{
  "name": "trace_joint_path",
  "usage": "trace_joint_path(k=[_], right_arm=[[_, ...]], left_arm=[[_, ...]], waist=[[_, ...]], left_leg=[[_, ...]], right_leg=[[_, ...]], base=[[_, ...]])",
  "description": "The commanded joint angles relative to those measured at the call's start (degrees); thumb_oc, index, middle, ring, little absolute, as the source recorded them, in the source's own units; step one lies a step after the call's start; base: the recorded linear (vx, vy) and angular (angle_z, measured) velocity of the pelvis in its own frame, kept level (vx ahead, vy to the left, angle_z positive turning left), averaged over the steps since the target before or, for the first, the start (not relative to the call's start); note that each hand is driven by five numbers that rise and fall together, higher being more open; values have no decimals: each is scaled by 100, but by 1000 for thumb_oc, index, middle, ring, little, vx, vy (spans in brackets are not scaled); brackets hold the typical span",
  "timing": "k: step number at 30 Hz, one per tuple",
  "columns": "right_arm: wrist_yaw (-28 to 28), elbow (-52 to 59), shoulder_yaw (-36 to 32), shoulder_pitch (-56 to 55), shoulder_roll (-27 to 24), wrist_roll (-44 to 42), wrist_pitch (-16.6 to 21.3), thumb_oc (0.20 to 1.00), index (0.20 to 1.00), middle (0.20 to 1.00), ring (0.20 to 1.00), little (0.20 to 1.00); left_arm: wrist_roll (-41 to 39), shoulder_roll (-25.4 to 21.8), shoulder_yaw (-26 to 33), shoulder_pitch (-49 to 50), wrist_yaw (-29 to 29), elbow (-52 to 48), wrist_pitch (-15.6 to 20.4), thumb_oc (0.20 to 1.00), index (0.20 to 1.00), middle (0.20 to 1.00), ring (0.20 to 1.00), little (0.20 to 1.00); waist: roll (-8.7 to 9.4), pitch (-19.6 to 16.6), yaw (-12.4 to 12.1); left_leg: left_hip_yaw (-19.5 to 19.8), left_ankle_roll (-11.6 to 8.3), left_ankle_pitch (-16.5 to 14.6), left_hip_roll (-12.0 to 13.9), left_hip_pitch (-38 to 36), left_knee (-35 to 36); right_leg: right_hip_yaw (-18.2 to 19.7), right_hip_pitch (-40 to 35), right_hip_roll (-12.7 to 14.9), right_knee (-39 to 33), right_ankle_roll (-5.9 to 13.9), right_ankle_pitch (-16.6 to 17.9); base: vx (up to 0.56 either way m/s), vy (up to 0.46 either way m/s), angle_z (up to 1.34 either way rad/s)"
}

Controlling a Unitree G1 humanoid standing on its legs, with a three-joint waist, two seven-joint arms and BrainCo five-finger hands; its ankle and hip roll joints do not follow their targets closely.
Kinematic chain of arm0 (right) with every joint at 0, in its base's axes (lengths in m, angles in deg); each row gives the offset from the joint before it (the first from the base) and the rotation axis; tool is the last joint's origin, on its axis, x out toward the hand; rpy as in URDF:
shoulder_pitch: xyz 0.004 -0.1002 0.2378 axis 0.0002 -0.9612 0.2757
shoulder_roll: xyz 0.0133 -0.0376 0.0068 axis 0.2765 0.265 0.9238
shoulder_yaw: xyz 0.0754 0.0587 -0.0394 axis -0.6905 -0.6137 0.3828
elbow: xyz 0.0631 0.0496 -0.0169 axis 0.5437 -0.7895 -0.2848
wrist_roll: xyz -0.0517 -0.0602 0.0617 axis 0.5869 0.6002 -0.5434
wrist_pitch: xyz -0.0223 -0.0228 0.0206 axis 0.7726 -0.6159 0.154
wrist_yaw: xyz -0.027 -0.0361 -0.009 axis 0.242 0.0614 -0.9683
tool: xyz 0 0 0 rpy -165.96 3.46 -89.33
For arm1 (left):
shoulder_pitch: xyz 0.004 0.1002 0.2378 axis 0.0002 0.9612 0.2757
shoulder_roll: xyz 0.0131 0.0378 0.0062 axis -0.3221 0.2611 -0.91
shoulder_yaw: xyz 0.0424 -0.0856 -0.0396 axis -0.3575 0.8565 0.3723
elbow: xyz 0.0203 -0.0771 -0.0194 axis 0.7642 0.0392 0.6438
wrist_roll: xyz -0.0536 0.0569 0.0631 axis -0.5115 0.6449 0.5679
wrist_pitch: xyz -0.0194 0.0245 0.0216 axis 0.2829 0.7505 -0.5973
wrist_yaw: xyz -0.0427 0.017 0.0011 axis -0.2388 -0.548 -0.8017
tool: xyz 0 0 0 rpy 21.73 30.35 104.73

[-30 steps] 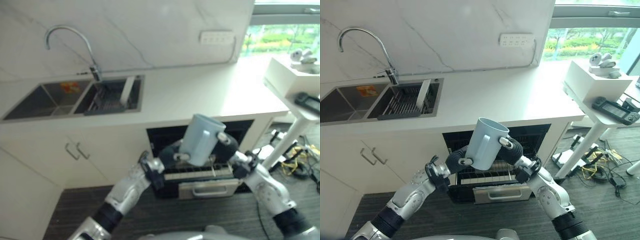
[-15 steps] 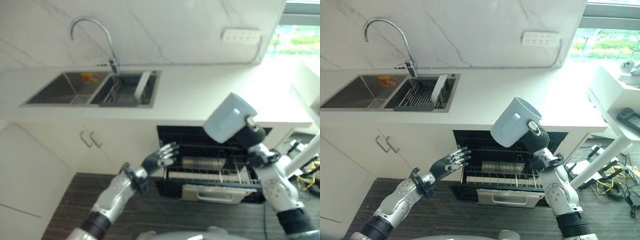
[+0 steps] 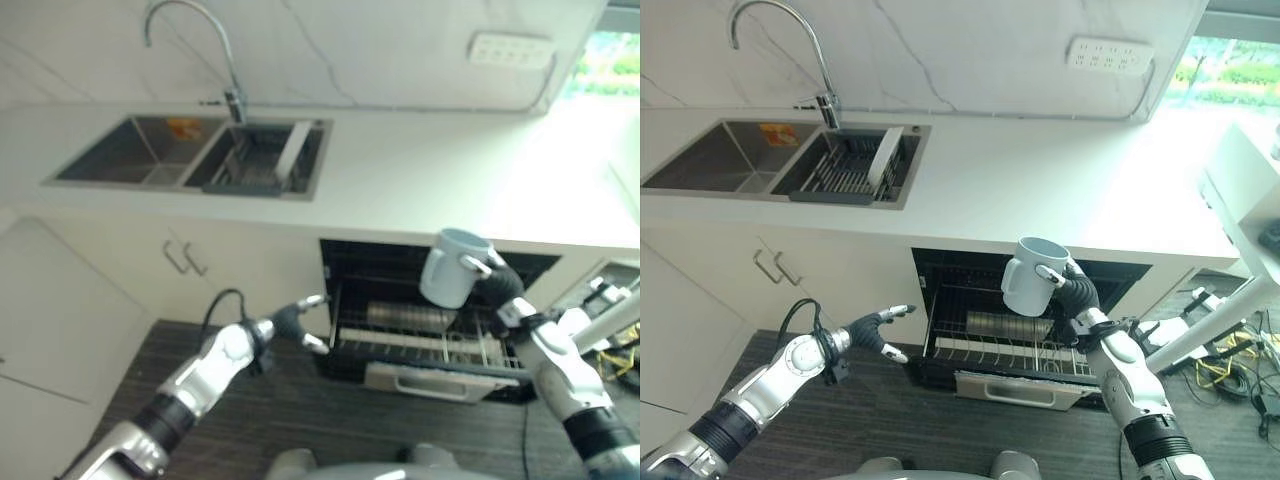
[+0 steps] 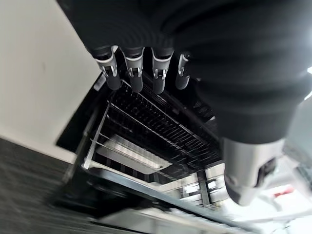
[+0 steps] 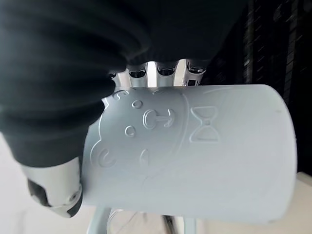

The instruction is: Place the dishes in the dishwasher.

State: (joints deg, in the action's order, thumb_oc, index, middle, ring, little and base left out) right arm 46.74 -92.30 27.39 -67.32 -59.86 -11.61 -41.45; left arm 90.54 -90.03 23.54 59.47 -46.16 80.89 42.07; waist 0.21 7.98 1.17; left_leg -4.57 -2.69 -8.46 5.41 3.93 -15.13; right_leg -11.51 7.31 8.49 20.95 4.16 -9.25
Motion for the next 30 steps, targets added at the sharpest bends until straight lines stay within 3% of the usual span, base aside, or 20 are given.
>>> trace_joint_path(k=[1,8,15,23,30], right_arm=[[-114,62,-73,581,-81,8,278,200,200,200,200,200],[-366,-719,-104,608,18,-12,477,200,200,200,200,200],[-1012,-1800,62,1482,20,314,457,200,200,200,200,200],[-1453,-2950,37,2743,-381,393,370,200,200,200,200,200],[-1676,-3662,278,3761,-606,430,285,200,200,200,200,200]], left_arm=[[537,-90,74,-254,-555,-81,372,1000,1000,1000,1000,1000],[982,-45,47,-326,-1134,212,754,1000,1000,1000,1000,1000],[1284,-209,-659,-1222,-385,158,690,1000,1000,1000,1000,1000],[817,-408,-1518,-2240,1166,-186,922,1000,1000,1000,1000,1000],[1213,-604,-2074,-2970,1296,-223,806,1000,1000,1000,1000,1000]], waist=[[43,47,-64],[59,301,-97],[-29,787,-124],[-154,1238,-54],[-318,1611,1]], left_leg=[[-68,-9,119,216,237,-206],[-176,5,174,233,190,-206],[-212,-7,354,246,339,-206],[-182,-5,443,95,616,-206],[-251,23,530,-16,850,-206]], right_leg=[[83,-369,22,-376,253,142],[108,-374,18,-376,260,213],[-53,-348,-44,-376,203,255],[-31,-77,-62,-376,127,309],[20,241,-6,-376,62,465]], base=[[-38,-36,-9],[-8,-46,-7],[-86,-29,-10],[-143,22,0],[-121,63,-7]])
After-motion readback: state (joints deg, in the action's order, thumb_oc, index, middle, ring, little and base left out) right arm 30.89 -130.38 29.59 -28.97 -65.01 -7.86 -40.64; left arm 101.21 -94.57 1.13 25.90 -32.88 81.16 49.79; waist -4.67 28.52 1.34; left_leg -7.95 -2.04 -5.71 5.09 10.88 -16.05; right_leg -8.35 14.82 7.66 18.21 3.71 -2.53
